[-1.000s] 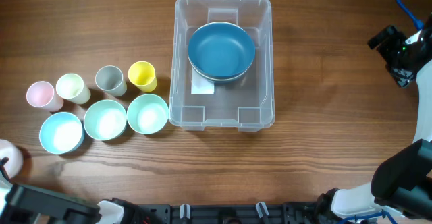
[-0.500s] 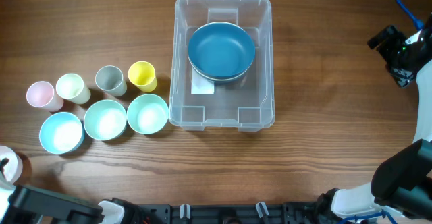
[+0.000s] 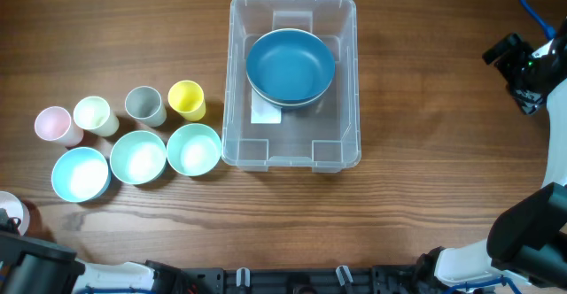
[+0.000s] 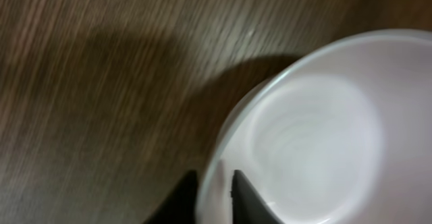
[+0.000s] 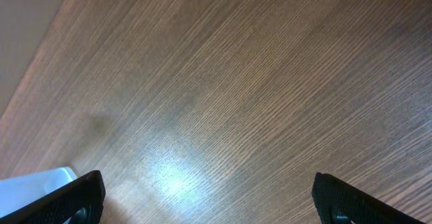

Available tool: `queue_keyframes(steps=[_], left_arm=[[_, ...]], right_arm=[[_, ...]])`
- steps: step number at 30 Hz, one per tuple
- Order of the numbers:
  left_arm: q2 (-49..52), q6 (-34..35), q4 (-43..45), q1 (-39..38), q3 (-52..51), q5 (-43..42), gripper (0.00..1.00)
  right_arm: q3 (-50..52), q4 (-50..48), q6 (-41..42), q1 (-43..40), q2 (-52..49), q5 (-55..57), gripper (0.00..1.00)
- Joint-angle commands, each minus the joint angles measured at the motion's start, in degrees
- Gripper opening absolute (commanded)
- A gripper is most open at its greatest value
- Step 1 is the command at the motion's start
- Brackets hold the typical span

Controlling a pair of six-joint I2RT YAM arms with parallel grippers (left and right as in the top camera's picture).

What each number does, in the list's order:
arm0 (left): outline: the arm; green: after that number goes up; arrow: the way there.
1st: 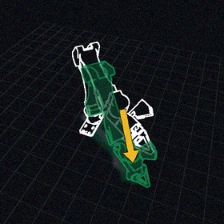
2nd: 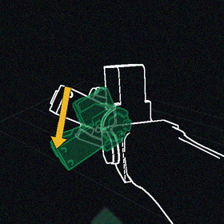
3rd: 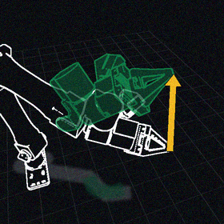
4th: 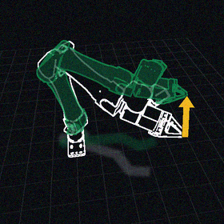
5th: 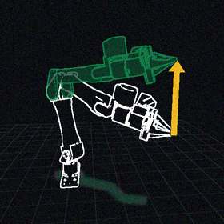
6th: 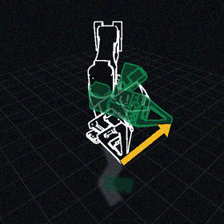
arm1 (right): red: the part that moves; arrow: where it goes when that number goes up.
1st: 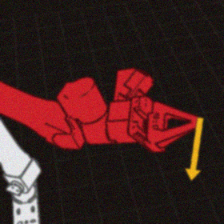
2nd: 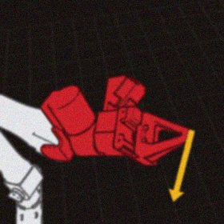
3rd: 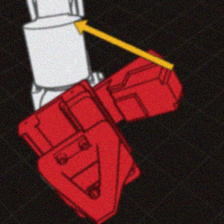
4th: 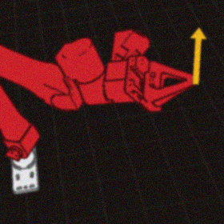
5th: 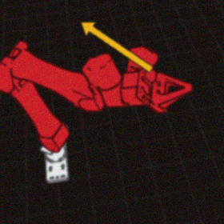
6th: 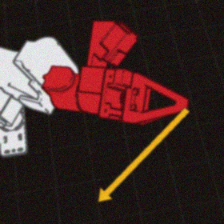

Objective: Pack container
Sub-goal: 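Carry the pink bowl with the left gripper into the container, release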

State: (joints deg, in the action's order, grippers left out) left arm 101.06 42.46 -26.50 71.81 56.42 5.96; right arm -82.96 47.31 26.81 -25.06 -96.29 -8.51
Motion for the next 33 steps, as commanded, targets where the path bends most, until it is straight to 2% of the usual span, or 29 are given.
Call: queue_keyframes(steps=[1, 3, 7, 11, 12, 14, 16, 20, 26, 29, 33], left_arm=[[0.1, -0.7, 1.4, 0.5, 1.1, -5.2, 0.04], [-0.2, -4.3, 0.5, 0.5, 2.2, -8.1, 0.04], [-4.2, -4.5, -3.6, 0.5, 5.7, -15.0, 0.04], [-11.7, -4.5, -4.7, -0.6, 10.0, -30.4, 0.04], [-14.9, -4.5, -4.8, -2.8, 11.5, -36.2, 0.04], [-19.3, -4.8, -4.8, -8.2, 12.4, -40.6, 0.04], [-23.5, -7.3, -4.8, -16.4, 12.5, -40.9, 0.04], [-28.2, -17.3, -4.2, -39.4, 12.5, -40.3, 0.04], [-25.2, -26.0, -4.2, -74.9, 12.5, -31.7, 0.04], [-21.6, -30.2, -4.4, -87.2, 12.5, -26.5, 0.04], [-13.7, -31.6, -5.2, -99.3, 12.5, -16.8, 0.04]], right_arm=[[0.0, -0.1, 0.3, 0.1, -0.5, -0.1, 1.0], [0.0, -0.1, 0.2, 0.1, -0.5, -0.1, 0.99], [0.0, -0.1, 0.3, 0.1, -0.5, -0.1, 0.99], [0.0, -0.1, 0.3, 0.1, -0.5, -0.1, 0.99], [0.0, -0.1, 0.3, 0.1, -0.5, -0.1, 1.0], [0.0, -0.1, 0.3, 0.1, -0.5, -0.1, 1.0], [0.0, -0.1, 0.3, 0.1, -0.5, -0.1, 1.0], [0.0, -0.1, 0.3, 0.1, -0.5, -0.1, 1.0], [0.0, -0.1, 0.3, 0.1, -0.5, -0.1, 1.0], [0.0, -0.1, 0.3, 0.1, -0.5, -0.1, 1.0], [0.0, -0.1, 0.3, 0.1, -0.5, -0.1, 1.0]])
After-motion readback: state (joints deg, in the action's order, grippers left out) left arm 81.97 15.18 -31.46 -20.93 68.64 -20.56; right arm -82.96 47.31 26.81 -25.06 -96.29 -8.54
